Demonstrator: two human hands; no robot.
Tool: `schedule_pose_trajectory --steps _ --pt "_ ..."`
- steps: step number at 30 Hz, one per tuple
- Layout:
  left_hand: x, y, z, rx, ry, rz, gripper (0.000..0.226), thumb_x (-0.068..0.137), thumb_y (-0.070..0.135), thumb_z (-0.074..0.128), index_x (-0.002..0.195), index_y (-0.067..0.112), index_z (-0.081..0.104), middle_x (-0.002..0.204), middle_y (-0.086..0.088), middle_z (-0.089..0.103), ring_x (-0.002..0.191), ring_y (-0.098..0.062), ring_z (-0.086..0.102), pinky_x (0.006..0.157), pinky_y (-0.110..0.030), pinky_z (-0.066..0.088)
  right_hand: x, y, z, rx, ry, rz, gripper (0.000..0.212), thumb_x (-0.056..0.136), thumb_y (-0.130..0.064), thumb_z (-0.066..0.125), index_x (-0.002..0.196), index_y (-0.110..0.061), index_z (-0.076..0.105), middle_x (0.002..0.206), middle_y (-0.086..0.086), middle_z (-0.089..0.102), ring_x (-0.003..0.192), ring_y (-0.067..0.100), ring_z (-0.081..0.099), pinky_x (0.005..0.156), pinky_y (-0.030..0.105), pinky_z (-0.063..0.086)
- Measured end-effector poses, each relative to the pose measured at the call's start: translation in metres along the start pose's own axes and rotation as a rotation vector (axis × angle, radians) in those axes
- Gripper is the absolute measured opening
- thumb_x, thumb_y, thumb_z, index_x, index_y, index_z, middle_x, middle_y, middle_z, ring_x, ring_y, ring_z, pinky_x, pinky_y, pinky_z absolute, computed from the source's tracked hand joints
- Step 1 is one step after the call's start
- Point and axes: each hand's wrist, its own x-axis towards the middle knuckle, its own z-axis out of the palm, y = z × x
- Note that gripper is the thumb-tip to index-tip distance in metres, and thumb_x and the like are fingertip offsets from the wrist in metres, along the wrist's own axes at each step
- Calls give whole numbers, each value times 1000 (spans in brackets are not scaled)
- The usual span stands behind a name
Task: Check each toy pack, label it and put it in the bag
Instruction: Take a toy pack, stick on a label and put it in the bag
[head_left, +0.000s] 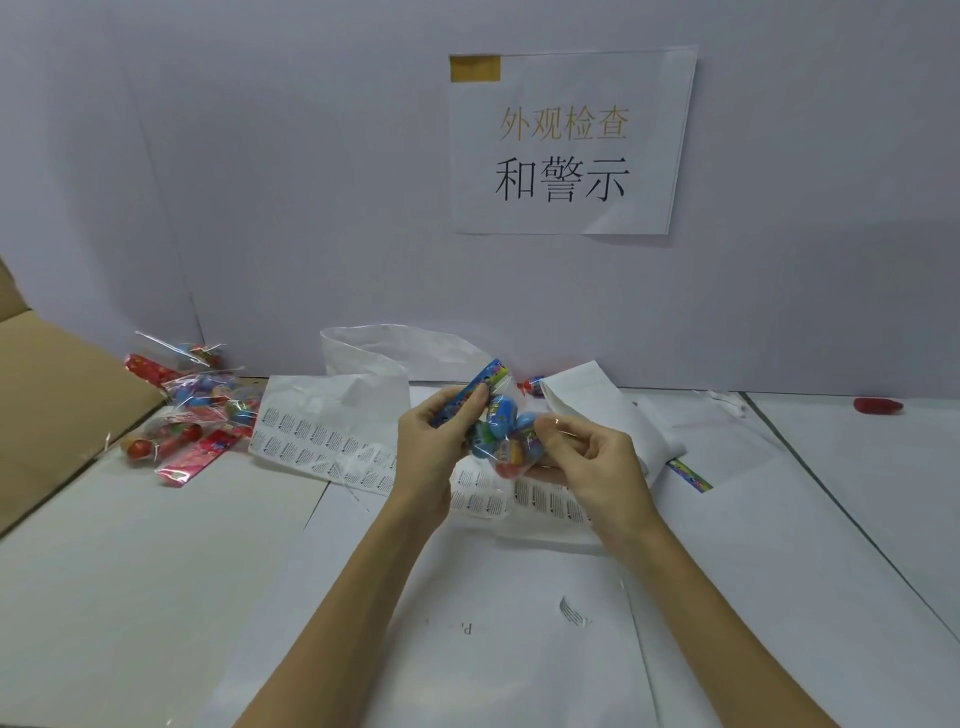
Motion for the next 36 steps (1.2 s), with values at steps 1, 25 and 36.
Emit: schedule_pose_trajectory --steps 1,25,36 --pt "0 0 0 0 14 1 21 92 22 77 110 10 78 102 -11 79 93 -26 78 68 -28 62 1 1 -1 24 -12 13 39 93 -32 67 123 -7 73 106 13 79 97 31 78 91 54 61" --pt "-8 -6 3 178 -210 260 36 97 17 73 130 31 68 113 0 78 105 -23 75 83 -24 59 3 1 3 220 -153 142 55 92 -52 67 130 -12 64 117 14 76 103 36 76 84 45 64" --pt "-3 -6 2 290 -105 211 36 106 44 44 138 36 59 112 1 74 94 -19 75 73 -28 62 8 -36 -58 740 83 161 30 92 -30 76 106 -4 81 104 14 75 78 19 73 59 23 57"
